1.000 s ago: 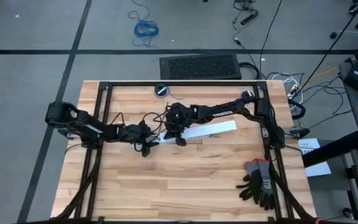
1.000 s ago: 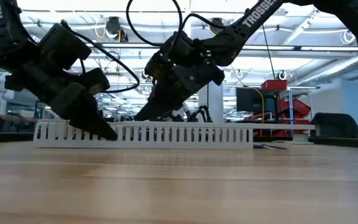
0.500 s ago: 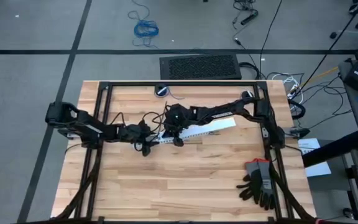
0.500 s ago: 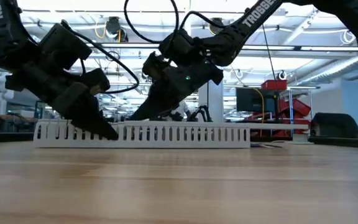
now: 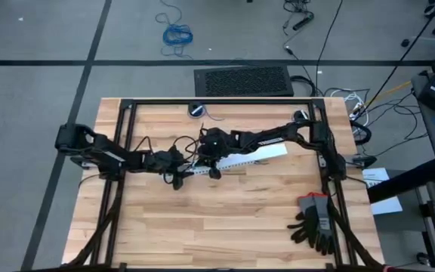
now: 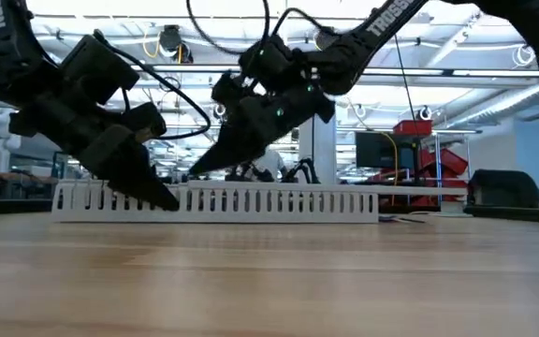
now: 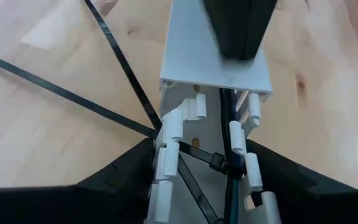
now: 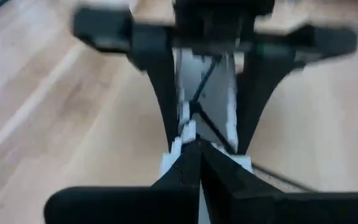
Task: Ziptie cables
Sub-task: Close the white cable duct tray the with white cable cover
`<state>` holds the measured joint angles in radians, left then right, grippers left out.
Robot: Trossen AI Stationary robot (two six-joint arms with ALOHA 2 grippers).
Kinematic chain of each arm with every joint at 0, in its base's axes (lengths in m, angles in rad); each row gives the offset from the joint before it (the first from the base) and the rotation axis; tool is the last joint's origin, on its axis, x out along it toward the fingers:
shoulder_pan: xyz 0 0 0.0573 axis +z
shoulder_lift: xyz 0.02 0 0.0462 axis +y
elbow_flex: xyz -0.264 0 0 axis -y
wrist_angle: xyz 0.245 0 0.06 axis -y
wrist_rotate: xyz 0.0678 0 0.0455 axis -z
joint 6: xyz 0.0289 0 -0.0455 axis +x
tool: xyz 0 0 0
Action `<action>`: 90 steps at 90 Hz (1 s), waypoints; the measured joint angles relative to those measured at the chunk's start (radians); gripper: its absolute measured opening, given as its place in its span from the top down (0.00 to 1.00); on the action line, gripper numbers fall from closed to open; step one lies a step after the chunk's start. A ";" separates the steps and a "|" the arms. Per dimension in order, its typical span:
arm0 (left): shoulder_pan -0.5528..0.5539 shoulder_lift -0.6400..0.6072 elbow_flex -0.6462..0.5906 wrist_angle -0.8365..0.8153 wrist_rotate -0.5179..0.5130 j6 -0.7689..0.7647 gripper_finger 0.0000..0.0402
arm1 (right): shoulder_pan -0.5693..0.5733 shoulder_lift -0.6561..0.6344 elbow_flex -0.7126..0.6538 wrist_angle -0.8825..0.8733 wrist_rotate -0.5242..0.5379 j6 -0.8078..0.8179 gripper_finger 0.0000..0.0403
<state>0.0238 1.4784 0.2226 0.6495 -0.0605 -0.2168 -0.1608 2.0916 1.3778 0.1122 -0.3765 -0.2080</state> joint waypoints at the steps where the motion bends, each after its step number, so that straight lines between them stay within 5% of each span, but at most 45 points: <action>1: 0.000 0.000 0.000 0.000 0.000 0.002 0.44 | 0.000 -0.005 0.000 0.003 -0.001 -0.002 1.00; 45: 0.000 0.001 -0.003 0.032 0.133 0.013 0.12 | -0.007 -0.031 0.003 -0.109 -0.009 -0.019 1.00; 90: -0.033 0.001 -0.002 0.098 -0.004 -0.014 0.10 | -0.008 -0.032 0.004 -0.109 -0.011 -0.018 1.00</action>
<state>-0.0091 1.4796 0.2207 0.7473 -0.0649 -0.2310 -0.1684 2.0598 1.3823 0.0032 -0.3878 -0.2256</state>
